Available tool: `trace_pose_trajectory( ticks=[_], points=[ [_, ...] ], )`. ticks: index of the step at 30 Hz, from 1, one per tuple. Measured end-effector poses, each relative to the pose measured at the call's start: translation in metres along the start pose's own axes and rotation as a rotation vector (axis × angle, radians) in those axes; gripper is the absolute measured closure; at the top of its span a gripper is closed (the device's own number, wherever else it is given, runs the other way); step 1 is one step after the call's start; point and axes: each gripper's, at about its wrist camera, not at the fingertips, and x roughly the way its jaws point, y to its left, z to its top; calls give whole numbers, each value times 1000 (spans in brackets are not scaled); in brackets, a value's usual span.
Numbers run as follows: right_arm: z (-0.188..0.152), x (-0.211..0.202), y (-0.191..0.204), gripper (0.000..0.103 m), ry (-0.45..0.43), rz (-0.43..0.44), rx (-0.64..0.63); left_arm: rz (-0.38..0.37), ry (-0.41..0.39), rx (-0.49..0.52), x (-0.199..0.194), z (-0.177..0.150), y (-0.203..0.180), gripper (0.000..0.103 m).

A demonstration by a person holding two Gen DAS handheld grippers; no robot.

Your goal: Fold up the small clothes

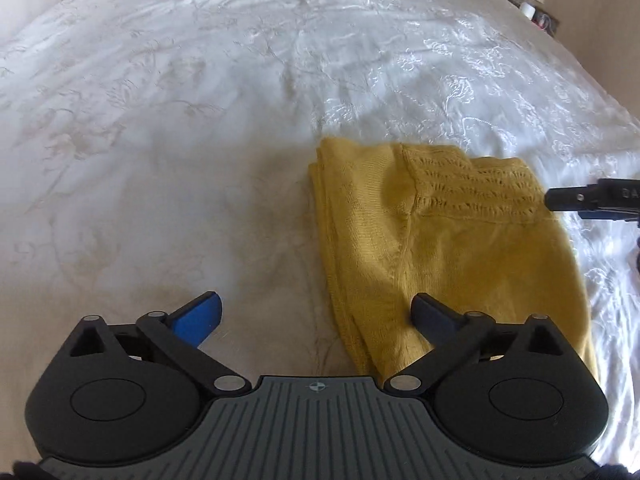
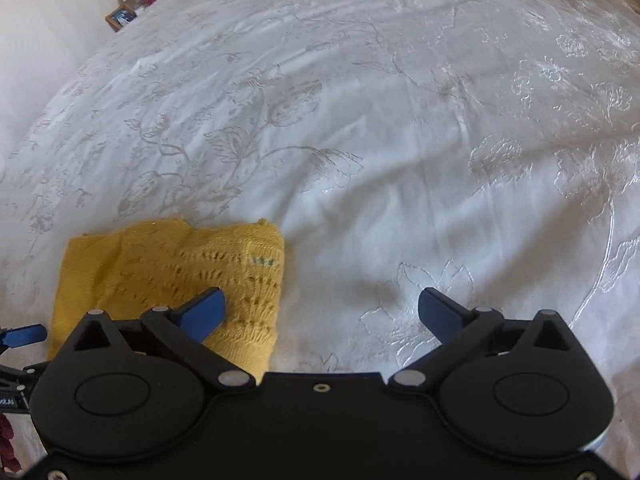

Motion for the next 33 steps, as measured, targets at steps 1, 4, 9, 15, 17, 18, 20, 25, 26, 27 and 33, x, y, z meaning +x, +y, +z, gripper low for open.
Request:
trace_pose_trajectory(
  ticks=[1, 4, 9, 15, 17, 18, 20, 25, 26, 27, 33],
  points=[
    [-5, -8, 1, 1, -6, 21, -2, -2, -6, -9, -7, -3, -1, 0],
    [-27, -30, 7, 1, -6, 69, -28, -26, -16, -42, -26, -14, -6, 0],
    [-77, -47, 14, 1, 65, 62, -109, -52, 18, -41, -40, -35, -24, 0],
    [-114, -67, 17, 1, 86, -1, -136, -79, 42, -56, -54, -56, -36, 0],
    [-115, -81, 18, 1, 41, -22, -103, -88, 30, -53, -63, -60, -39, 0],
    [-115, -88, 20, 1, 11, -34, -92, -91, 22, -49, -68, -62, -42, 0],
    [-115, -106, 25, 1, -45, -50, -77, -87, 5, -29, -81, -64, -47, 1],
    [-116, -153, 43, 1, -151, -59, -56, -37, -101, 23, -128, -66, -69, 7],
    [-116, -162, 47, 1, -167, -58, -53, -32, -125, 14, -138, -67, -71, 7],
    [-117, -172, 51, 1, -187, -55, -57, -24, -148, 2, -149, -68, -75, 7],
    [-124, -219, 71, 1, -270, -56, -84, 93, -230, -42, -199, -74, -92, 7]
  ],
)
